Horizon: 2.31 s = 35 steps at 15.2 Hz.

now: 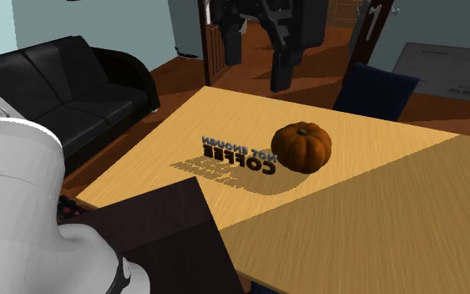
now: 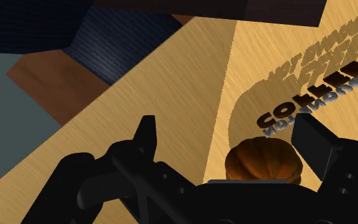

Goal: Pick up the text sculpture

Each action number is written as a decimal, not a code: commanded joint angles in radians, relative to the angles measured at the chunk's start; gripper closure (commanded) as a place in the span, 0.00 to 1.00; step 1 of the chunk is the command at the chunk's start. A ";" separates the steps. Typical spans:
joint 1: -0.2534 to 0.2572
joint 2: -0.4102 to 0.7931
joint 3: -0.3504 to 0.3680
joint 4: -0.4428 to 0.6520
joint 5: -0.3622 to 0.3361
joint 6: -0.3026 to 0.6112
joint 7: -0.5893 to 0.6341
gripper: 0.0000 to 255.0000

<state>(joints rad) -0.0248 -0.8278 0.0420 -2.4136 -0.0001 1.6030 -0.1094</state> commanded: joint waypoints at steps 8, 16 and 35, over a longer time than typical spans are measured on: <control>0.001 0.027 0.153 -0.145 0.110 0.150 0.257 0.00; -0.001 0.188 0.345 -0.215 0.229 0.366 0.550 0.00; -0.082 1.067 0.628 0.037 -0.150 0.871 1.498 0.00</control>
<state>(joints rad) -0.1225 0.1891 0.6846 -2.3974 -0.1045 2.4569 1.3256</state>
